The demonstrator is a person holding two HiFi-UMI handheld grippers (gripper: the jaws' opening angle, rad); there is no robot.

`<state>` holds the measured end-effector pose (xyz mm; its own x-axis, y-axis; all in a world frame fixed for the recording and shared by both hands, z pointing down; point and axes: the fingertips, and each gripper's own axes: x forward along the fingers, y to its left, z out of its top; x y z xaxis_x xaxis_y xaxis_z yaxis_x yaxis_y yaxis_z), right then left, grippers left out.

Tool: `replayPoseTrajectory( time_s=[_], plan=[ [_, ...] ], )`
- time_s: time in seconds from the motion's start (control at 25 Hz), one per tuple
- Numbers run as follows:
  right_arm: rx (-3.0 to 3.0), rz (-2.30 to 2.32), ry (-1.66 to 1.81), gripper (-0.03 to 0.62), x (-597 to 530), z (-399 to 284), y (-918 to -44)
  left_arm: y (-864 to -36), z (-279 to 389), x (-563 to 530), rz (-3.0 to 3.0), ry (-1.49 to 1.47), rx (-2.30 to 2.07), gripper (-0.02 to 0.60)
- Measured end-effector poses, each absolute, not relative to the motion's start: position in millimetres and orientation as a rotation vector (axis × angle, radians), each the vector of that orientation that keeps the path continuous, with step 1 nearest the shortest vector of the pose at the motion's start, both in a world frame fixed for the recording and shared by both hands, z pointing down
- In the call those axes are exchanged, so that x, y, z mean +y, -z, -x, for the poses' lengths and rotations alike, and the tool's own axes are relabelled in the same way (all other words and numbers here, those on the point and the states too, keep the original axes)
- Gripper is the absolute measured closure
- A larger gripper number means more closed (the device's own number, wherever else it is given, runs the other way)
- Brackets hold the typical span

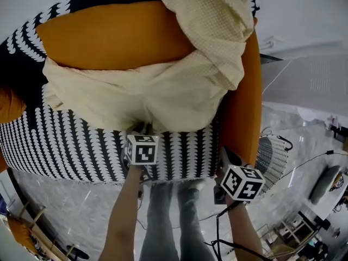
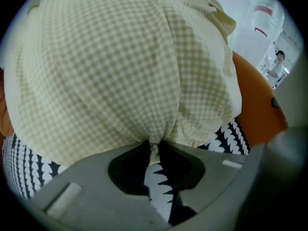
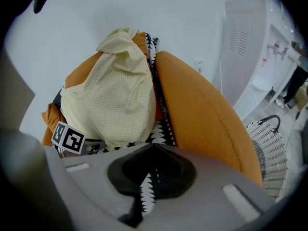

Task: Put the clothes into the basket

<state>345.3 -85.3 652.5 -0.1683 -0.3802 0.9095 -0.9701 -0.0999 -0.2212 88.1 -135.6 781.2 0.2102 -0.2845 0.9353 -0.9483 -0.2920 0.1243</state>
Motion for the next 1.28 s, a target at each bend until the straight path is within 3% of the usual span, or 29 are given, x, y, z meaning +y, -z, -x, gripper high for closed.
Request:
replayPoseTrajectory(
  time_s=[0.16, 0.52, 1.28],
  plan=[
    [-1.572, -1.521, -1.253, 0.591, -80.2, -351.2, -646.3, -777.7, -82.4, -136.8, -1.71, -1.044, -1.202, 0.538],
    [-1.587, -1.566, -1.223, 0.591, -73.6, -364.8, -621.9, -744.6, -89.6, -118.7, -1.667, -0.892, -1.219, 0.545],
    [-1.809, -1.568, -0.959, 0.591, -67.7, -356.1, -462.2, -548.6, -94.7, -94.6, -1.849, -0.753, -1.347, 0.546]
  ],
)
